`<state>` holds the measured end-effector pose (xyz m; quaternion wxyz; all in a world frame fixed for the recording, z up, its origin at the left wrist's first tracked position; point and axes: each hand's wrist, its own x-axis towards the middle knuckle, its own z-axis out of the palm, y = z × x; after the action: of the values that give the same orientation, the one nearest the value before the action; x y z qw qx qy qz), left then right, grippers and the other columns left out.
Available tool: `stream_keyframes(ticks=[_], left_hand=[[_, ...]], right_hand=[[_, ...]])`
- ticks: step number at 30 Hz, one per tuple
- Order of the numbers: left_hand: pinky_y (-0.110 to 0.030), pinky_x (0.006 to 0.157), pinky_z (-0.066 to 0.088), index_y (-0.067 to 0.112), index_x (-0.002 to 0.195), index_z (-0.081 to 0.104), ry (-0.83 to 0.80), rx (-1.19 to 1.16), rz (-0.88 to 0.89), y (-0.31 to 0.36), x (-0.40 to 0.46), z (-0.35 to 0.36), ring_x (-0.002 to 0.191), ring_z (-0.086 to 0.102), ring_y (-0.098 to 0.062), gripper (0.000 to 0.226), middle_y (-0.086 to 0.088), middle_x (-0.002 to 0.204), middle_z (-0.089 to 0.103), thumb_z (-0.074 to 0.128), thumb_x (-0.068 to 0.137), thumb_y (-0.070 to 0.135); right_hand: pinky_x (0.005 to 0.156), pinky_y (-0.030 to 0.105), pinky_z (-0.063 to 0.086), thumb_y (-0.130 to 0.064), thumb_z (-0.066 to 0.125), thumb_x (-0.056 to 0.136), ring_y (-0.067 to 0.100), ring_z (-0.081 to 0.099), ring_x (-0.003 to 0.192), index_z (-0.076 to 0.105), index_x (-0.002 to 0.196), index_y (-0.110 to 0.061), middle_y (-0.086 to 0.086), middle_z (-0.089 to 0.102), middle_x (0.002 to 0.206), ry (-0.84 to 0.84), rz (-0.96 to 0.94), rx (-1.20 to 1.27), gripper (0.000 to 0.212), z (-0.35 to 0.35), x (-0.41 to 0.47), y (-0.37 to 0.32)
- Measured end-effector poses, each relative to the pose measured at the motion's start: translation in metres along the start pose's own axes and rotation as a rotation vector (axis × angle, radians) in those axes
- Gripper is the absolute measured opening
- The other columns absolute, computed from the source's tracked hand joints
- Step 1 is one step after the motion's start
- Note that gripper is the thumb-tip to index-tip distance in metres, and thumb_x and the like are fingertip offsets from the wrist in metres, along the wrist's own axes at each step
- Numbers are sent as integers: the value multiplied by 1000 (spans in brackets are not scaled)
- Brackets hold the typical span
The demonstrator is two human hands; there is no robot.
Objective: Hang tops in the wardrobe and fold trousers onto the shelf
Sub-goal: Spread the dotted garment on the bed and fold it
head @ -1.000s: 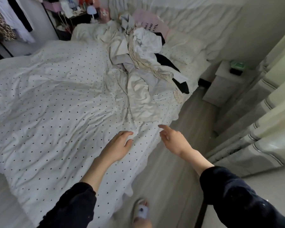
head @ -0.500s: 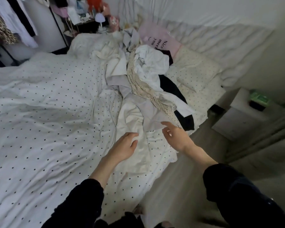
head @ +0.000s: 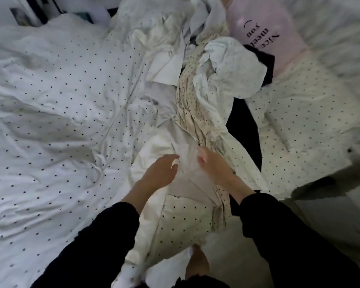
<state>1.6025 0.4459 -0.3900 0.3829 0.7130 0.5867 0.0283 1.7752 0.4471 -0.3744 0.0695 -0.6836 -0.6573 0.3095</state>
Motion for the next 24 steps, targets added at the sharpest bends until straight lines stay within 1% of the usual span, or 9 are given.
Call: stream_keyframes(ticks=[3, 6, 8, 10, 15, 17, 20, 22, 24], left_hand=[[-35, 114, 22, 19, 145, 30, -73, 63, -62, 16, 41, 23, 141, 23, -18, 45, -2, 154, 25, 36, 100, 23], [-37, 116, 17, 20, 149, 19, -104, 180, -89, 11, 79, 46, 145, 11, -19, 50, -3, 158, 10, 34, 101, 24], [-37, 118, 13, 19, 150, 10, -101, 256, -104, 1, 98, 61, 146, 3, -20, 53, -3, 159, 1, 32, 102, 24], [-38, 119, 10, 20, 151, 4, -71, 340, -99, -8, 118, 71, 146, -4, -20, 56, -3, 159, -6, 31, 102, 24], [-41, 119, 0, 22, 150, -8, -19, 467, -78, -28, 179, 98, 144, -17, -21, 62, -2, 156, -20, 31, 101, 23], [-41, 119, -2, 20, 149, -11, -59, 466, -107, -38, 192, 111, 143, -18, -20, 65, -2, 156, -21, 32, 101, 25], [-38, 118, -1, 19, 149, -13, -82, 432, -146, -48, 198, 120, 143, -18, -17, 68, -2, 156, -20, 35, 100, 26], [-36, 118, 1, 19, 150, -8, -69, 367, -129, -50, 196, 123, 144, -15, -15, 66, 0, 157, -14, 35, 100, 23], [-34, 118, 10, 17, 150, 10, 12, 159, -103, -47, 190, 120, 146, 0, -15, 57, 0, 159, 4, 37, 99, 19]], right_hand=[[89, 33, 46, -19, 34, 100, 24, 60, 106, 44, 136, -13, 9, 61, 123, -63, 24, 19, 38, -10, 48, 35], [88, 36, 48, -18, 34, 99, 24, 60, 104, 45, 134, -12, 11, 62, 118, -99, 28, -16, 37, -3, 102, 68], [94, 40, 44, -20, 35, 98, 27, 55, 112, 46, 130, -9, 13, 57, 123, -123, 57, -55, 35, 7, 136, 83], [103, 43, 38, -23, 36, 99, 29, 44, 127, 38, 138, -9, 13, 45, 138, -133, 91, -57, 42, 17, 165, 90], [101, 48, 32, -36, 49, 93, 28, 28, 138, 17, 148, -9, 9, 26, 152, 35, 68, -226, 69, 53, 243, 106], [99, 47, 30, -36, 52, 90, 28, 30, 136, 31, 142, -7, 9, 36, 146, 68, 51, -300, 63, 69, 262, 117], [91, 40, 27, -23, 47, 94, 27, 48, 115, 61, 110, -12, 6, 57, 123, 186, 0, -326, 25, 85, 274, 128], [85, 37, 24, -20, 46, 95, 27, 53, 102, 65, 102, -11, 6, 60, 109, 208, -13, -252, 22, 88, 267, 129], [78, 34, 20, -18, 47, 94, 26, 55, 94, 66, 96, -9, 7, 60, 101, 217, -62, -142, 20, 89, 244, 128]])
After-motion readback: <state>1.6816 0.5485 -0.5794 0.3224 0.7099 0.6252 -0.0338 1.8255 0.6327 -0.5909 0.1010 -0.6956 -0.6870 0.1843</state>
